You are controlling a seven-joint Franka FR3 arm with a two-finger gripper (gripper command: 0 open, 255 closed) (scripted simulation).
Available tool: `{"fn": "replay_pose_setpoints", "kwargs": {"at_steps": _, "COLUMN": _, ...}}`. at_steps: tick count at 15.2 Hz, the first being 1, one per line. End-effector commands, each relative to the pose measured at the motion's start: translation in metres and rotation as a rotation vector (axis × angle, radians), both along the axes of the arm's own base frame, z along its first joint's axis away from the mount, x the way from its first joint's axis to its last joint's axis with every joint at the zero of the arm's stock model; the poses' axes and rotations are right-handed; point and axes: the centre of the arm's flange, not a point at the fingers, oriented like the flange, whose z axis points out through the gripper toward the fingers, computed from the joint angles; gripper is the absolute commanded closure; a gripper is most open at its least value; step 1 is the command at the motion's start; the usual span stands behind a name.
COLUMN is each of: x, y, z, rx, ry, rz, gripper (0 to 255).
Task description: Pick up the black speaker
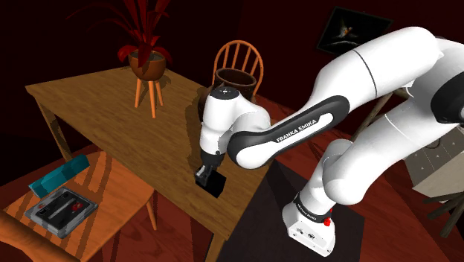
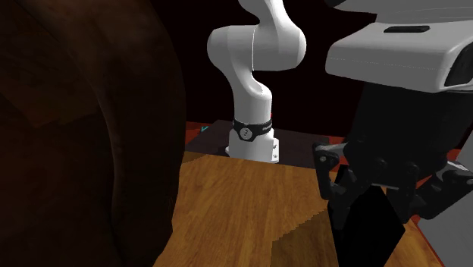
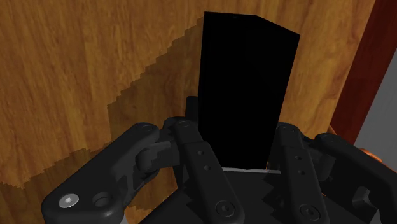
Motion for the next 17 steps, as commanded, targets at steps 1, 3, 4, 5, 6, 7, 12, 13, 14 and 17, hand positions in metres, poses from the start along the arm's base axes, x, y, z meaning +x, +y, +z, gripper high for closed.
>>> {"fn": "replay_pose_setpoints", "kwargs": {"at_steps": 1, "x": 0.0, "y": 0.0, "z": 0.004, "rx": -0.001, "ry": 0.002, "rz": 0.0, "gripper": 255}}
{"fn": "replay_pose_setpoints", "kwargs": {"at_steps": 3, "x": 0.0, "y": 0.0, "z": 0.015, "rx": -0.001, "ry": 0.002, "rz": 0.0, "gripper": 255}}
{"fn": "replay_pose_setpoints", "kwargs": {"at_steps": 4, "x": 0.0, "y": 0.0, "z": 0.02, "rx": -0.001, "ry": 0.002, "rz": 0.0, "gripper": 255}}
{"fn": "replay_pose_setpoints", "kwargs": {"at_steps": 5, "x": 0.0, "y": 0.0, "z": 0.025, "rx": -0.001, "ry": 0.002, "rz": 0.0, "gripper": 255}}
{"fn": "replay_pose_setpoints", "kwargs": {"at_steps": 6, "x": 0.0, "y": 0.0, "z": 0.031, "rx": -0.001, "ry": 0.002, "rz": 0.0, "gripper": 255}}
{"fn": "replay_pose_setpoints", "kwargs": {"at_steps": 7, "x": 0.0, "y": 0.0, "z": 0.036, "rx": -0.001, "ry": 0.002, "rz": 0.0, "gripper": 255}}
{"fn": "replay_pose_setpoints", "kwargs": {"at_steps": 12, "x": 0.0, "y": 0.0, "z": 0.062, "rx": -0.001, "ry": 0.002, "rz": 0.0, "gripper": 255}}
{"fn": "replay_pose_setpoints", "kwargs": {"at_steps": 13, "x": 0.0, "y": 0.0, "z": 0.067, "rx": -0.001, "ry": 0.002, "rz": 0.0, "gripper": 255}}
{"fn": "replay_pose_setpoints", "kwargs": {"at_steps": 14, "x": 0.0, "y": 0.0, "z": 0.073, "rx": -0.001, "ry": 0.002, "rz": 0.0, "gripper": 255}}
{"fn": "replay_pose_setpoints", "kwargs": {"at_steps": 17, "x": 0.0, "y": 0.0, "z": 0.079, "rx": -0.001, "ry": 0.002, "rz": 0.0, "gripper": 255}}
